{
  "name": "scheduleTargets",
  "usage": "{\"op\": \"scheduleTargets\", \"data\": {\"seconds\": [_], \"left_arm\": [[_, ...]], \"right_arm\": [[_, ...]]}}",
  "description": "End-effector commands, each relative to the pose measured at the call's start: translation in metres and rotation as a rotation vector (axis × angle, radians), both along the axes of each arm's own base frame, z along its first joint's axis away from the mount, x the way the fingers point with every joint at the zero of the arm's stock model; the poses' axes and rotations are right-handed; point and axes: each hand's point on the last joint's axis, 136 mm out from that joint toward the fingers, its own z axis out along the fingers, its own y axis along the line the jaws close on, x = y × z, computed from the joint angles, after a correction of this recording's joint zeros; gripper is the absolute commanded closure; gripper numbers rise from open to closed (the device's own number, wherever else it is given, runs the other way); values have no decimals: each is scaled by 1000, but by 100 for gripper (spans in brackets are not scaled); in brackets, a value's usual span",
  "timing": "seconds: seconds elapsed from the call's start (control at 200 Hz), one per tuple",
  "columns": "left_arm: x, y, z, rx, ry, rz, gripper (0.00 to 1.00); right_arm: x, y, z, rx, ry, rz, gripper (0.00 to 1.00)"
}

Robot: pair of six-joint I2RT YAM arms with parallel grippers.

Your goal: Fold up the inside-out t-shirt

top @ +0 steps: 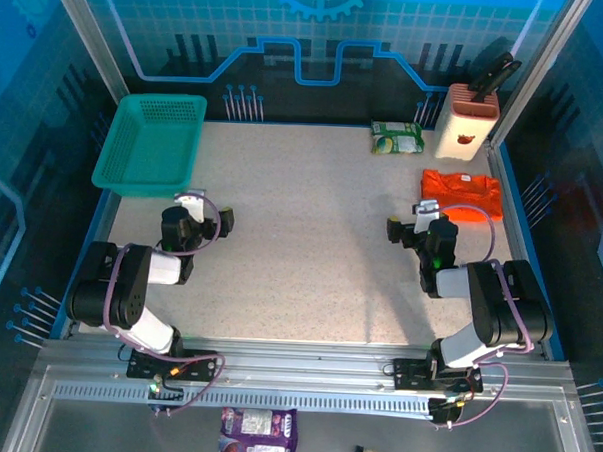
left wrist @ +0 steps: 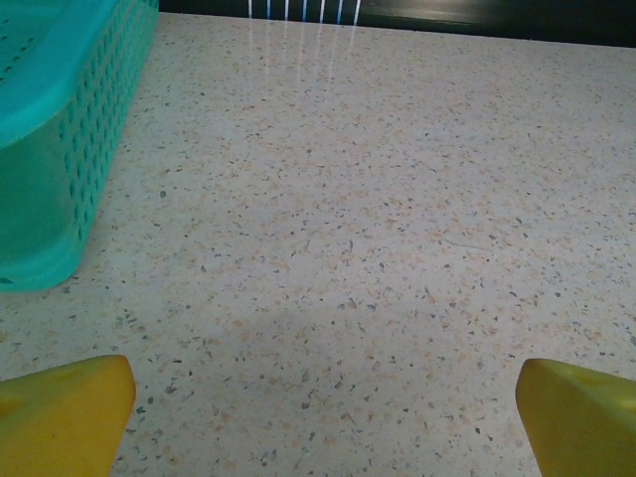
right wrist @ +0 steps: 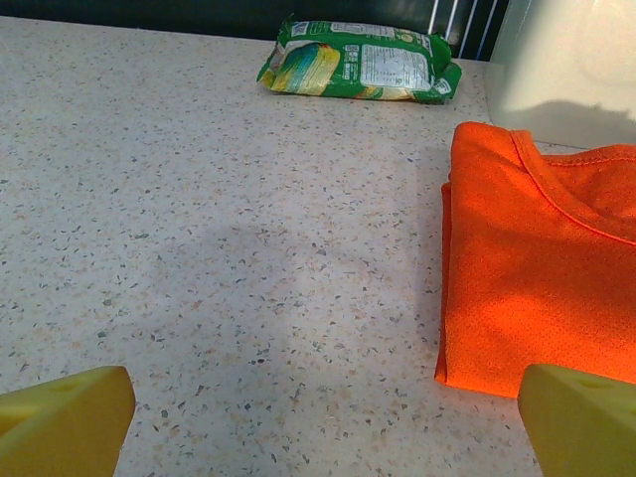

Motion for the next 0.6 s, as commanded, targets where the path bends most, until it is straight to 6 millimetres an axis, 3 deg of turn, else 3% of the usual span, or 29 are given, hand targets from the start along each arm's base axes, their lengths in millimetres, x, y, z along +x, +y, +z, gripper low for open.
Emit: {"op": "scheduleTargets", "data": {"seconds": [0.0, 0.545, 0.595], "left_arm": [[8, 0, 15, 4, -54, 2, 1], [8, 0, 14, 6, -53, 1, 1], [8, -1, 15, 6, -56, 1, 1]], "right_arm": [[10, -4, 15, -2, -49, -24, 0], [10, 1, 14, -25, -46, -10, 0], [9, 10, 14, -31, -47, 38, 0]]}}
